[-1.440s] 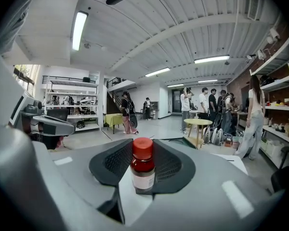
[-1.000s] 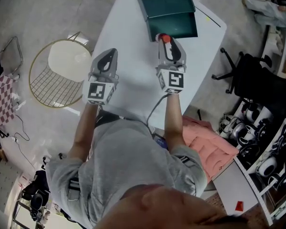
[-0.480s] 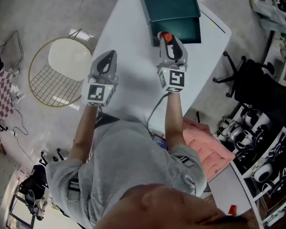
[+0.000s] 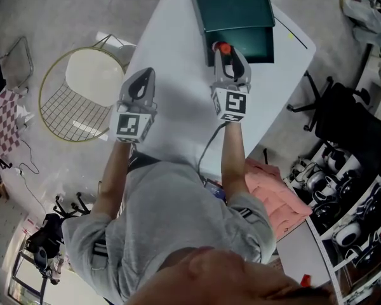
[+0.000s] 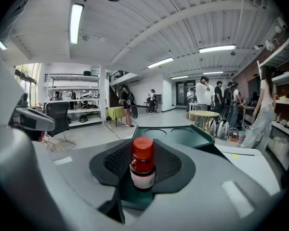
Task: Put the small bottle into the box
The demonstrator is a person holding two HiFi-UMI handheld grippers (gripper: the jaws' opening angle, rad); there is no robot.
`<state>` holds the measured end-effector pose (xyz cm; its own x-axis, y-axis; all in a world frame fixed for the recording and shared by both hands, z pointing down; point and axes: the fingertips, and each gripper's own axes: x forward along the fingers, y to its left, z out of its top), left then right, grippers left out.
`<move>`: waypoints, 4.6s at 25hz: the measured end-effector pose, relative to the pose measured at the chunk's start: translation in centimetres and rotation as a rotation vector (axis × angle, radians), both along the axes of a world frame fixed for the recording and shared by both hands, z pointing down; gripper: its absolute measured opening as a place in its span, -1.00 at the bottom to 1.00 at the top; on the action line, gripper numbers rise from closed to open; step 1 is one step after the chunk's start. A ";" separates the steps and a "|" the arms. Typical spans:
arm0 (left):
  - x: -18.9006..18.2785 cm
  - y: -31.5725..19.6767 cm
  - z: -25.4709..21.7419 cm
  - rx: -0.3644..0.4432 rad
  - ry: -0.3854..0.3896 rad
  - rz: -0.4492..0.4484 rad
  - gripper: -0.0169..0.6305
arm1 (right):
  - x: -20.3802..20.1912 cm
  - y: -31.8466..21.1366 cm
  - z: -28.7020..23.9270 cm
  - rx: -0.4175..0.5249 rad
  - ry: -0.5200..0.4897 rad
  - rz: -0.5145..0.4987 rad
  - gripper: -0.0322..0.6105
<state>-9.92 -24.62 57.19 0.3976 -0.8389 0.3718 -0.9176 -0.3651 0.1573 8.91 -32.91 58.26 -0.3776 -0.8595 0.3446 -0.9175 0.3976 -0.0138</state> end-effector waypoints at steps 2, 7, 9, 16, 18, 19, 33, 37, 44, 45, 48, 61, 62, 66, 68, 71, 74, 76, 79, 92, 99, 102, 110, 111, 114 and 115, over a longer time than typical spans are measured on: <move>0.1 -0.2 0.0 0.001 0.001 0.002 -0.91 | 0.0 -0.2 0.4 -0.008 0.001 -0.001 -0.49; 0.1 -0.6 0.2 0.000 0.005 0.003 -0.91 | 0.0 -0.5 1.2 -0.028 0.002 0.002 -0.49; 0.0 -0.6 0.4 -0.005 0.004 0.003 -0.91 | 0.1 -0.5 1.8 -0.044 -0.001 0.004 -0.49; -0.2 -0.4 0.6 -0.011 0.002 -0.008 -0.91 | 0.4 -0.5 2.3 -0.056 -0.008 0.016 -0.48; -0.2 -0.4 0.4 -0.006 0.004 -0.006 -0.91 | 0.3 -0.4 2.3 -0.059 -0.003 0.018 -0.48; -0.1 -0.3 0.4 -0.006 0.005 -0.003 -0.91 | 0.3 -0.4 2.4 -0.061 -0.002 0.020 -0.48; -0.3 0.9 -1.7 0.042 0.004 0.015 -0.91 | -0.8 1.2 -0.4 -0.031 -0.050 0.004 -0.14; -0.4 1.5 -2.5 0.055 0.002 0.028 -0.91 | -0.9 1.9 -2.0 0.000 -0.047 0.021 -0.14; 0.9 1.6 -4.3 0.099 0.019 0.064 -0.91 | 0.0 3.5 -4.1 0.041 -0.044 0.050 -0.27; 1.1 1.6 -4.8 0.109 0.022 0.072 -0.91 | 0.1 3.9 -4.5 0.047 -0.043 0.054 -0.29; 1.6 1.8 -6.1 0.135 0.028 0.093 -0.91 | 0.3 4.9 -5.9 0.066 -0.041 0.066 -0.34; 5.0 4.3 -10.0 0.221 0.046 0.217 -0.91 | 1.7 11.8 -9.5 0.113 -0.068 0.173 -0.50; 5.2 4.7 -10.2 0.224 0.048 0.229 -0.91 | 1.9 12.5 -9.7 0.116 -0.069 0.185 -0.52; 6.1 5.8 -10.6 0.233 0.050 0.284 -0.91 | 2.8 15.1 -10.6 0.134 -0.068 0.243 -0.62; 6.4 6.4 -11.1 0.237 0.051 0.307 -0.91 | 3.1 16.4 -11.1 0.138 -0.069 0.268 -0.64; 6.6 7.3 -11.5 0.237 0.054 0.334 -0.91 | 3.3 18.2 -11.5 0.141 -0.064 0.309 -0.71; 7.1 8.3 -11.9 0.244 0.061 0.368 -0.91 | 3.3 20.4 -12.1 0.152 -0.060 0.357 -0.78; 7.6 8.9 -12.1 0.250 0.069 0.400 -0.91 | 3.5 21.6 -12.5 0.164 -0.053 0.391 -0.82; 8.4 10.2 -12.0 0.249 0.076 0.444 -0.91 | 3.9 23.4 -12.5 0.168 -0.040 0.427 -0.87; 9.1 14.4 -13.1 0.255 0.104 0.579 -0.91 | 3.2 30.1 -12.7 0.174 -0.030 0.540 -0.89; 9.6 15.6 -12.7 0.246 0.097 0.607 -0.91 | 3.7 31.8 -12.1 0.158 -0.043 0.573 -0.89; 9.6 15.7 -12.7 0.247 0.096 0.609 -0.91 | 3.6 31.7 -11.9 0.158 -0.049 0.572 -0.89; 9.7 15.8 -12.5 0.242 0.090 0.598 -0.91 | 3.6 31.4 -11.7 0.147 -0.053 0.554 -0.89; 9.7 15.9 -12.5 0.242 0.088 0.596 -0.91 | 3.7 31.4 -11.7 0.146 -0.054 0.552 -0.89; 9.8 15.9 -12.6 0.243 0.087 0.594 -0.91 | 3.7 31.4 -11.8 0.146 -0.056 0.547 -0.89; 9.9 15.9 -12.6 0.244 0.087 0.594 -0.91 | 3.7 31.3 -11.8 0.147 -0.055 0.546 -0.89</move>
<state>-0.01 -8.70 44.57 0.8399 -0.5233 0.1440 -0.5362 -0.8412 0.0702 12.66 -1.59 46.42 0.1206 -0.9725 0.1992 -0.9900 -0.1327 -0.0481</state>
